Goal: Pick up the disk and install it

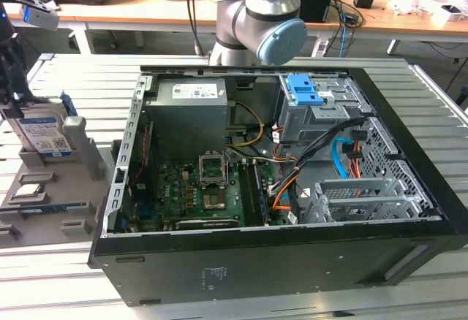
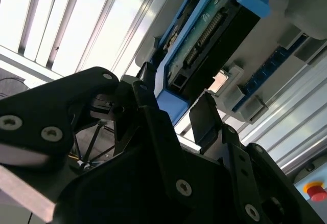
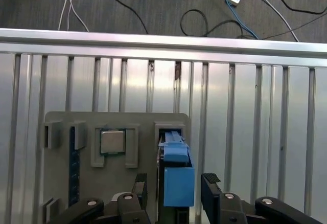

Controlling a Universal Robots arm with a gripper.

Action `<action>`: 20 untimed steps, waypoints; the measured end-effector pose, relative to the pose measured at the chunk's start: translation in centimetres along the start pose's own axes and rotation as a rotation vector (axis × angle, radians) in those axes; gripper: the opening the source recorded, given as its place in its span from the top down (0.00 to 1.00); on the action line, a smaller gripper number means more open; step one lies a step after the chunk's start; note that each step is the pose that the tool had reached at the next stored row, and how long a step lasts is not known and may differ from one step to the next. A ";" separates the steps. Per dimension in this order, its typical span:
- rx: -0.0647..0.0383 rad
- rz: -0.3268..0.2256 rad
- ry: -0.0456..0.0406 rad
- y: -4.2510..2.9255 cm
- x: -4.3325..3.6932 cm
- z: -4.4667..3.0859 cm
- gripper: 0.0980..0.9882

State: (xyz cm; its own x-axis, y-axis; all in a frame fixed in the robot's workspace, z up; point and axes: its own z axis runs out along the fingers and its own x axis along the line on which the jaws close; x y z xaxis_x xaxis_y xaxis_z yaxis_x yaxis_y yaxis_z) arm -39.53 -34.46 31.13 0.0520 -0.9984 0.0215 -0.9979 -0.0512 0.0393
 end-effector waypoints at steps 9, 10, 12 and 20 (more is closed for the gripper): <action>0.000 0.000 0.0002 -0.09 -0.05 2.24 0.50; 0.000 0.000 0.0002 -0.09 -0.05 2.25 0.50; 0.000 0.000 0.0000 -0.09 -0.03 2.26 0.50; 0.000 0.000 0.0001 -0.09 0.01 2.26 0.70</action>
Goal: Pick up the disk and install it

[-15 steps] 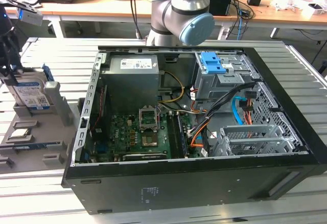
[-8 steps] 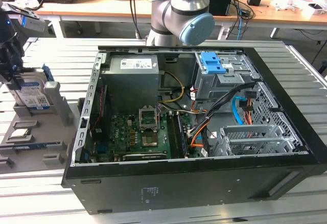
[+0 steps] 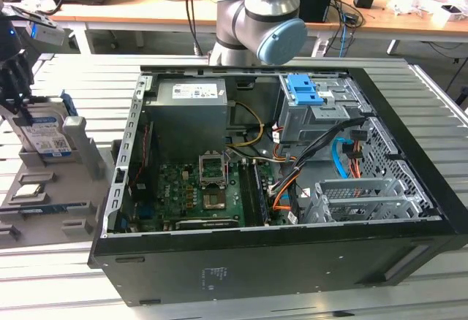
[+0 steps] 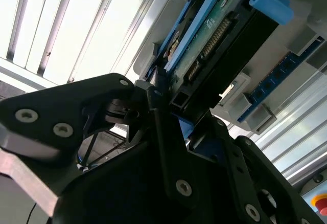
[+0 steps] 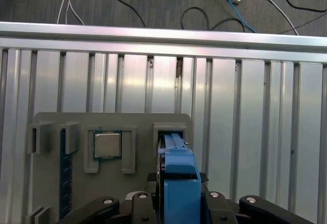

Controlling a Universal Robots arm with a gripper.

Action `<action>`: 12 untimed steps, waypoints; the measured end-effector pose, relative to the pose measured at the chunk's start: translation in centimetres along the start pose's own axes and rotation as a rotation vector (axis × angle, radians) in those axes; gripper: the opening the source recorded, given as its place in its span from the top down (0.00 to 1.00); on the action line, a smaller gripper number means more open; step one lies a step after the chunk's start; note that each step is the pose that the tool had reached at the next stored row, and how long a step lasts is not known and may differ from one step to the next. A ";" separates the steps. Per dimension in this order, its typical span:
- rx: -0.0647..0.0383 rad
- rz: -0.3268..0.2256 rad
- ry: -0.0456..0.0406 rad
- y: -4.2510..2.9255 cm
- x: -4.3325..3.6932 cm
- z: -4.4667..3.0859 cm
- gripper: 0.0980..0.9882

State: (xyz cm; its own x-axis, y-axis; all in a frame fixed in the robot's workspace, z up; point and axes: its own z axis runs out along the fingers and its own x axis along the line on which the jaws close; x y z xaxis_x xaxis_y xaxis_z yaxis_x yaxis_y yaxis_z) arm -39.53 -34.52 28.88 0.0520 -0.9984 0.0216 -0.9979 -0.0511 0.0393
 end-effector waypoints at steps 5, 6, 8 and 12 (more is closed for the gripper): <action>0.000 0.000 0.0000 0.00 0.06 0.00 0.70; 0.000 0.000 0.0000 0.00 0.07 0.00 0.70; 0.000 0.000 0.0000 0.00 0.08 0.01 0.70; 0.000 0.000 0.0000 0.00 0.09 0.00 0.70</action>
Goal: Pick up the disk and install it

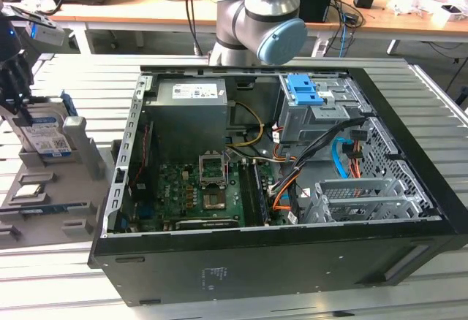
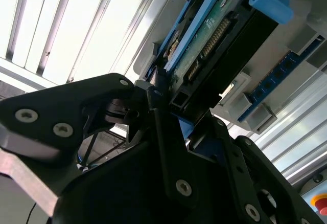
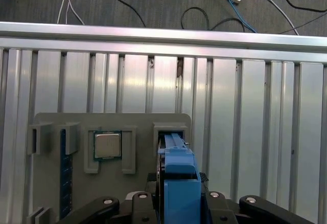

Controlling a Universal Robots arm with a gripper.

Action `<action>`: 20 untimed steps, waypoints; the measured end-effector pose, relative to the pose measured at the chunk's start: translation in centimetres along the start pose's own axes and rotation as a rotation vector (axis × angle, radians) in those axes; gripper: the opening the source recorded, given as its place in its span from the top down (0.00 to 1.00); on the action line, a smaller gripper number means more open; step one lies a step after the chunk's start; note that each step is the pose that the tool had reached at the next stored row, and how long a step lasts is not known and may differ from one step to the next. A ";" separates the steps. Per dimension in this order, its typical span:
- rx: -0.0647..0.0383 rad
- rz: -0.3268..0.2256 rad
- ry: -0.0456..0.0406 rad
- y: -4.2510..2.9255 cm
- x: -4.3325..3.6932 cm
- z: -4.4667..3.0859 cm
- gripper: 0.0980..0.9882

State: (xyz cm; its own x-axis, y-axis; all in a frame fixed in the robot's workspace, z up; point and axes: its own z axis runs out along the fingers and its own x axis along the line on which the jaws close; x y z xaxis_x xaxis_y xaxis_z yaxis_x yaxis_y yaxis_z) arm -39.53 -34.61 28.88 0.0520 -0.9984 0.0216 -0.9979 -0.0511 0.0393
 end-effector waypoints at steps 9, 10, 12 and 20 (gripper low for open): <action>0.000 0.000 0.0000 0.03 0.01 -0.82 0.70; 0.000 0.000 0.0000 0.03 0.02 -1.01 0.70; 0.000 0.000 0.0000 0.04 0.02 -1.21 0.70; 0.000 0.000 0.0001 0.06 0.03 -2.27 0.70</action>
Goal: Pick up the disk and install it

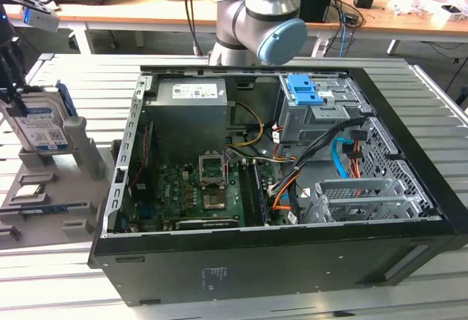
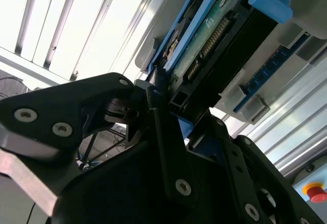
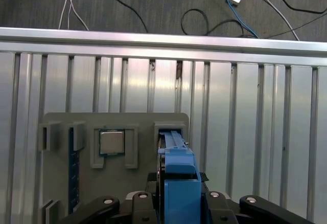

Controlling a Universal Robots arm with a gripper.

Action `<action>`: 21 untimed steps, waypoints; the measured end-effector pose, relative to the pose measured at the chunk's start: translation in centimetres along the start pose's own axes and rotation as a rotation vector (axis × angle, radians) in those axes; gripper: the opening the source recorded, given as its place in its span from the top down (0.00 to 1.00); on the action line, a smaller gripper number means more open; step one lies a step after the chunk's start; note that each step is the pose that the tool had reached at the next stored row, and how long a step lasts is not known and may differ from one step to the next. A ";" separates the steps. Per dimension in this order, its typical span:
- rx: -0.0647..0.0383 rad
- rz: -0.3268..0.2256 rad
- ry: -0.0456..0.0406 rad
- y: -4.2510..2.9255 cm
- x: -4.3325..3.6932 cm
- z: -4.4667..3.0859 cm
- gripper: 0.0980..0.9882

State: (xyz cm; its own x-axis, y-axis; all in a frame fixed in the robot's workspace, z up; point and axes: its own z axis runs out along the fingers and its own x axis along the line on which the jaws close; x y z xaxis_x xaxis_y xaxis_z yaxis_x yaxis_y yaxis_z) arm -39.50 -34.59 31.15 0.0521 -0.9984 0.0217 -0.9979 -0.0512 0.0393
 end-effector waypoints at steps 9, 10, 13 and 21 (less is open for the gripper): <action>0.000 0.000 0.0002 0.02 0.01 -1.17 0.70; 0.000 0.000 0.0002 0.02 0.02 -1.27 0.70; 0.000 0.000 0.0002 0.04 0.01 -1.73 0.70; 0.000 0.000 0.0003 0.03 0.01 -2.96 0.70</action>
State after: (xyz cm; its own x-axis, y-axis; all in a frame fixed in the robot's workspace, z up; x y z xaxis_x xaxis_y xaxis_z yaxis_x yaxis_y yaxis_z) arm -39.42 -34.53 34.11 0.0520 -0.9984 0.0220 -0.9979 -0.0511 0.0395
